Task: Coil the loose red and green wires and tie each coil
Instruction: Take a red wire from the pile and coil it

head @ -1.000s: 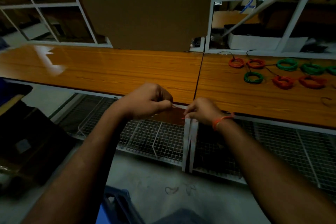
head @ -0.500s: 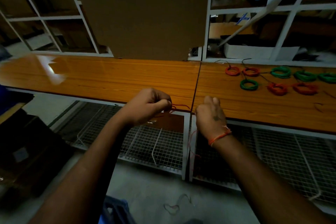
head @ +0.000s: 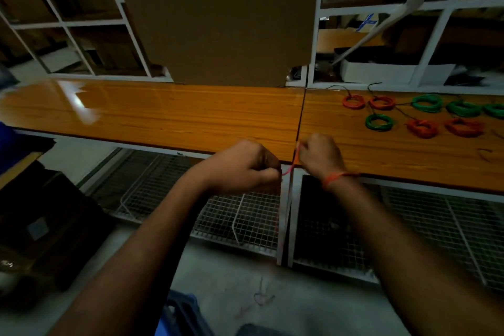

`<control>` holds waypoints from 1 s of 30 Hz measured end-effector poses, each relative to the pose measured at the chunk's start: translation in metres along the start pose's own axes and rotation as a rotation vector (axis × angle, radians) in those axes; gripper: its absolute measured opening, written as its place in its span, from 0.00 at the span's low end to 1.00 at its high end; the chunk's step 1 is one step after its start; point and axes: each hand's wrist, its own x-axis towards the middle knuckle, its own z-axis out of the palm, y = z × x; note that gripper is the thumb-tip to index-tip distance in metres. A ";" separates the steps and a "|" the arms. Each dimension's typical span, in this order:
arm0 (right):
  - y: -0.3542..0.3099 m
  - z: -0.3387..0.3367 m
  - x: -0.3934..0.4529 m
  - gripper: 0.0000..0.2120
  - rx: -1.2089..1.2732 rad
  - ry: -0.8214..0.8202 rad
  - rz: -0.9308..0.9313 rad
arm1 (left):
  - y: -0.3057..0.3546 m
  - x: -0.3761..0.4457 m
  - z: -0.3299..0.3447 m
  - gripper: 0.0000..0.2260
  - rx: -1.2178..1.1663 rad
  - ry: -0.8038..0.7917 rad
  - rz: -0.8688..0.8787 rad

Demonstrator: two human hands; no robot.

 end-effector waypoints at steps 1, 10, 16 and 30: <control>-0.020 0.011 0.000 0.15 0.220 0.168 -0.136 | 0.004 -0.001 0.002 0.16 -0.106 0.028 0.038; -0.012 0.036 0.005 0.14 0.147 0.223 -0.051 | -0.021 -0.005 -0.016 0.15 -0.094 0.109 -0.002; 0.011 0.017 0.009 0.12 0.063 -0.522 -0.006 | -0.030 -0.006 -0.021 0.16 -0.081 0.095 -0.040; -0.028 0.038 0.012 0.09 0.273 -0.453 -0.228 | -0.035 0.003 -0.027 0.15 -0.307 0.125 0.063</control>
